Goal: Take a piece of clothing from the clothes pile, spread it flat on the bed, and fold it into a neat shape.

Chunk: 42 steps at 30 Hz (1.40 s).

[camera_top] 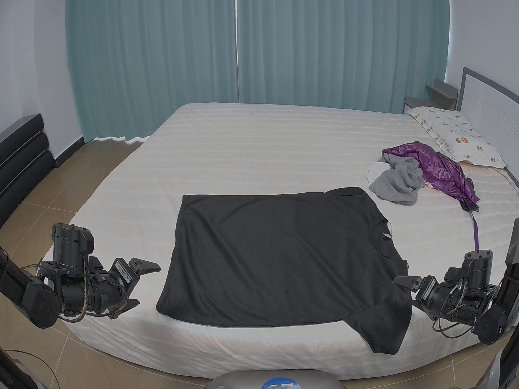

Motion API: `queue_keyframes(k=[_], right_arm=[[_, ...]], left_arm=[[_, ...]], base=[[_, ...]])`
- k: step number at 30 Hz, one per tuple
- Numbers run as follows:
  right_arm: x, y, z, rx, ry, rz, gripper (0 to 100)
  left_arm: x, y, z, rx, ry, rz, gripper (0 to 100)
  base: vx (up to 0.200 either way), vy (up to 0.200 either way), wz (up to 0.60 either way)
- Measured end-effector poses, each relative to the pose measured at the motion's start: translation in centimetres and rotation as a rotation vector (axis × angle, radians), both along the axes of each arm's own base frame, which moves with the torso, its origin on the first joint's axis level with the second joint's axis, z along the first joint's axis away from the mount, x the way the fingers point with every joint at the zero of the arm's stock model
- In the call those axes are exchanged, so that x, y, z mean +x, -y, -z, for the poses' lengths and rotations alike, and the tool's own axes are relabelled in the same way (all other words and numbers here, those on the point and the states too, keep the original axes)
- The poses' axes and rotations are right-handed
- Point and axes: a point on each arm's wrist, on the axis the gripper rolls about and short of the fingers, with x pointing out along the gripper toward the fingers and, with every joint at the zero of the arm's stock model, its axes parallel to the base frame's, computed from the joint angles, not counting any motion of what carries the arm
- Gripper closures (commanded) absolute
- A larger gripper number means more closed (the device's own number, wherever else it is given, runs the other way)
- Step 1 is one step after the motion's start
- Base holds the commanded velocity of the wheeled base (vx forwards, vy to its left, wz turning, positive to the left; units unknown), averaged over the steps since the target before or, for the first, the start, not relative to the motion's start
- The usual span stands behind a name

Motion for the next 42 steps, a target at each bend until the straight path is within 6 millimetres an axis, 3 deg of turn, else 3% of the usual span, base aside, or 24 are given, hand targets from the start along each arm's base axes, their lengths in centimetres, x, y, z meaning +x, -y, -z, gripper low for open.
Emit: queue_keyframes(k=[19, 32, 42], right_arm=[[0.0, -0.02, 0.03, 0.001, -0.002, -0.002, 0], [0.01, -0.04, 0.09, 0.002, -0.005, -0.002, 0], [0.01, -0.03, 0.19, 0.001, -0.01, -0.001, 0]], left_arm=[[0.04, 0.09, -0.07, -0.027, -0.004, 0.012, 0], [0.12, 0.49, -0.1, -0.066, -0.017, 0.015, 0], [0.23, 0.41, 0.71, -0.008, -0.039, -0.019, 0]], base=[[0.0, 0.0, 0.0], [0.0, -0.2, 0.0], [0.0, 0.0, 0.0]])
